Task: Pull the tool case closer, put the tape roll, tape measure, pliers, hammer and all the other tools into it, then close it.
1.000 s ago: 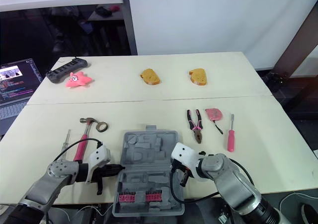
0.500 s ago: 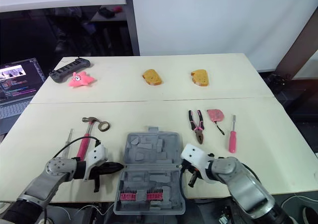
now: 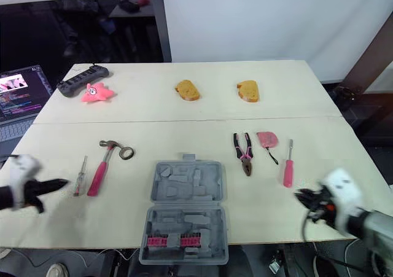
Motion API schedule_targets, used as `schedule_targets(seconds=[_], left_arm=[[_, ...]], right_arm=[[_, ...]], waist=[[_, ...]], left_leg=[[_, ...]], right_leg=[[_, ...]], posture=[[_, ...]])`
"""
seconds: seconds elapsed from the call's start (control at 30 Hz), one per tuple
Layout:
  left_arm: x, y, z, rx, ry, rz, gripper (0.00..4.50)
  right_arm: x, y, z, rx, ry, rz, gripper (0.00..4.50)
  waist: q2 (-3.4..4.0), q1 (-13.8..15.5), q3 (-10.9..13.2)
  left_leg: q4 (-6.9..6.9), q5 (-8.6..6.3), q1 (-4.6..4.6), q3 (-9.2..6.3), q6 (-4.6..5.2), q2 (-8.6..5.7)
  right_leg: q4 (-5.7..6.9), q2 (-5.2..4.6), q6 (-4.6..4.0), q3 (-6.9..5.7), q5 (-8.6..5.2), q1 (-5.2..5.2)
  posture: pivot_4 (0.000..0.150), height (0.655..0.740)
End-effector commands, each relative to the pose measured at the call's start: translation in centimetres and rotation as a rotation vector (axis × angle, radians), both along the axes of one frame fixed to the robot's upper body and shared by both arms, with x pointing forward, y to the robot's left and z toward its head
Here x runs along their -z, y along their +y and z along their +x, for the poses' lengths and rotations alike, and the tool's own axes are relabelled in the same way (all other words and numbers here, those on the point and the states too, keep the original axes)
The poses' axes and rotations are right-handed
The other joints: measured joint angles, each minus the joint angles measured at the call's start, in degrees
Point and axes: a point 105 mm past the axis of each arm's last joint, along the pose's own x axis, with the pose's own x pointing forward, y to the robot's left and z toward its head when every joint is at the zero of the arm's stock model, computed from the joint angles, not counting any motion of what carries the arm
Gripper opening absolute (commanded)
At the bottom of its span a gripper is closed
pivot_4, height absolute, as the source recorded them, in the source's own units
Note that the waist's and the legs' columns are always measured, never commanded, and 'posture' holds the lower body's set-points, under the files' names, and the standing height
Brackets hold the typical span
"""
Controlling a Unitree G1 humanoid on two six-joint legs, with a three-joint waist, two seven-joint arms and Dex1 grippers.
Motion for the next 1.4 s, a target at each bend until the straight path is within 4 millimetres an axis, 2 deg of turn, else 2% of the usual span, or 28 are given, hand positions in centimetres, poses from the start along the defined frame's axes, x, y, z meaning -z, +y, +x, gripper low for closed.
schedule_targets(seconds=[0.03, 0.13, 0.17, 0.2, 0.43, 0.57, 0.6, 0.67, 0.73, 0.8, 0.87, 0.9, 0.97, 1.0, 1.03, 1.13, 1.27, 1.4], left_arm=[[-1.1, 2.8, -1.6, -0.082, -0.019, 0.022, 2.29], [-1.5, 4.4, -2.5, -0.142, -0.022, 0.060, 3.73], [-1.5, 4.6, -2.6, -0.148, -0.024, 0.061, 4.32], [-1.6, 4.8, -2.6, -0.158, -0.028, 0.059, 4.46], [-1.3, 4.7, -2.7, -0.149, -0.027, 0.039, 4.46], [-0.4, 3.0, -1.5, -0.091, -0.032, 0.005, 4.46], [-0.1, 2.1, -0.7, -0.076, -0.048, -0.016, 4.46], [0.8, -2.7, 3.1, 0.028, -0.091, -0.097, 4.46], [0.3, -7.1, 5.8, 0.137, -0.158, -0.163, 4.46], [-0.6, -10.1, 6.9, 0.223, -0.201, -0.202, 4.46], [-1.5, -12.6, 7.9, 0.296, -0.271, -0.228, 4.46], [-2.1, -14.5, 8.4, 0.364, -0.319, -0.244, 4.46], [-3.0, -16.6, 9.2, 0.438, -0.395, -0.286, 4.46], [-3.4, -16.9, 9.8, 0.446, -0.424, -0.308, 4.46], [-3.1, -17.3, 9.7, 0.549, -0.390, -0.271, 4.46], [-3.0, -16.8, 9.5, 0.706, -0.209, -0.227, 4.46], [-2.4, -15.1, 10.8, 0.725, -0.064, -0.118, 4.46], [-1.3, -14.6, 11.6, 0.765, 0.043, -0.019, 4.46]], right_arm=[[-2.1, -1.7, -1.5, 0.048, -0.083, 0.033, 3.23], [-2.2, -2.5, -2.2, 0.055, -0.063, -0.021, 4.50], [-2.2, -2.7, -2.3, 0.056, -0.056, -0.033, 4.50], [-2.1, -3.0, -2.5, 0.061, -0.050, -0.040, 4.50], [-2.2, -3.0, -2.5, 0.049, -0.041, -0.040, 4.50], [-2.1, -2.0, -1.8, 0.022, -0.033, -0.044, 4.50], [-2.4, -1.3, -1.3, 0.007, -0.051, -0.034, 4.50], [-3.7, 2.5, 0.8, -0.105, -0.134, 0.021, 4.50], [-4.7, 5.9, 2.0, -0.206, -0.185, 0.072, 4.50], [-5.4, 7.7, 2.5, -0.254, -0.205, 0.105, 4.50], [-6.0, 9.2, 2.8, -0.299, -0.220, 0.140, 4.50], [-6.1, 10.8, 2.8, -0.372, -0.218, 0.136, 4.50], [-6.2, 13.3, 2.8, -0.477, -0.217, 0.127, 4.50], [-6.3, 14.3, 3.1, -0.511, -0.221, 0.126, 4.50], [-6.4, 15.6, 3.6, -0.547, -0.233, 0.136, 4.50], [-5.4, 18.5, 4.9, -0.633, -0.196, 0.077, 4.50], [-4.4, 22.7, 6.7, -0.745, -0.163, 0.027, 4.50], [-4.4, 25.6, 8.4, -0.828, -0.168, -0.040, 4.50]], waist=[[0.06, -0.18, 0.03], [0.18, -0.22, 0.10], [0.15, -0.15, 0.10], [0.15, -0.07, 0.10], [0.14, 0.09, 0.10], [0.15, 0.11, 0.09], [0.15, 0.10, 0.07], [0.14, 0.07, 0.07], [0.77, 0.33, 0.04], [0.55, 0.61, 0.22], [-0.29, 0.59, 0.19], [-0.48, 0.56, 0.20], [-0.43, 0.47, 0.24], [-0.40, 0.39, 0.25], [-0.43, 0.26, 0.27], [-0.49, -0.46, 0.29], [-0.34, -0.27, 0.40], [-0.36, -0.05, 0.40]], left_leg=[[-0.03, -0.04, 0.01, 0.05, 0.05, 0.01], [-0.02, -0.04, 0.04, 0.04, 0.05, 0.09], [0.00, -0.04, 0.05, 0.04, 0.05, 0.13], [0.01, -0.04, 0.05, 0.03, 0.05, 0.23], [0.03, -0.04, 0.01, 0.02, 0.04, 0.14], [0.04, -0.04, -0.01, 0.02, 0.04, 0.07], [0.05, -0.04, -0.01, 0.02, 0.04, 0.07], [0.06, -0.04, 0.00, 0.01, 0.04, 0.08], [0.11, -0.03, 0.08, 0.04, 0.03, 0.05], [0.37, 0.10, -0.04, 0.14, -0.13, -0.01], [0.26, 0.20, -0.12, 0.04, -0.27, 0.06], [0.21, 0.20, -0.11, -0.01, -0.28, 0.04], [0.14, 0.19, -0.14, 0.00, -0.28, 0.01], [0.11, 0.18, -0.14, 0.04, -0.27, -0.01], [0.13, 0.18, -0.13, 0.07, -0.26, -0.04], [0.20, 0.23, -0.09, 0.17, -0.33, -0.06], [0.22, 0.25, -0.12, 0.21, -0.31, -0.01], [0.27, 0.26, -0.19, 0.16, -0.31, -0.02]], right_leg=[[-0.02, -0.04, -0.02, 0.02, -0.01, 0.00], [-0.02, -0.10, -0.19, 0.07, -0.08, -0.04], [0.01, -0.10, -0.20, 0.07, -0.08, -0.04], [0.01, -0.10, -0.22, 0.07, -0.08, -0.04], [0.01, -0.30, -0.20, 0.08, -0.06, -0.06], [0.00, -0.37, -0.14, 0.09, -0.05, -0.05], [0.00, -0.39, -0.16, 0.10, -0.06, -0.05], [0.02, -0.35, -0.17, 0.11, -0.06, -0.05], [0.00, -0.42, -0.10, 0.18, 0.00, 0.10], [0.13, -0.61, 0.13, 0.14, 0.12, 0.14], [0.12, -0.38, 0.27, 0.07, 0.22, 0.09], [0.12, -0.34, 0.27, 0.01, 0.23, 0.09], [0.03, -0.38, 0.27, 0.00, 0.23, 0.05], [0.02, -0.42, 0.27, 0.02, 0.23, 0.03], [0.03, -0.43, 0.28, 0.03, 0.23, 0.04], [0.06, -0.28, 0.18, 0.00, 0.28, 0.03], [0.08, -0.12, -0.07, -0.03, 0.20, 0.02], [0.16, -0.11, 0.13, -0.07, 0.31, -0.05]], posture=[[0.150, 0.7400], [0.150, 0.7400], [0.150, 0.7400], [0.150, 0.7400], [0.150, 0.7400], [0.150, 0.7400], [0.150, 0.7400], [0.150, 0.7400], [0.150, 0.7400], [0.150, 0.7400], [0.150, 0.7400], [0.150, 0.7400], [0.150, 0.7400], [0.150, 0.7400], [0.150, 0.7400], [0.150, 0.7400], [0.150, 0.7400], [0.150, 0.7400]])
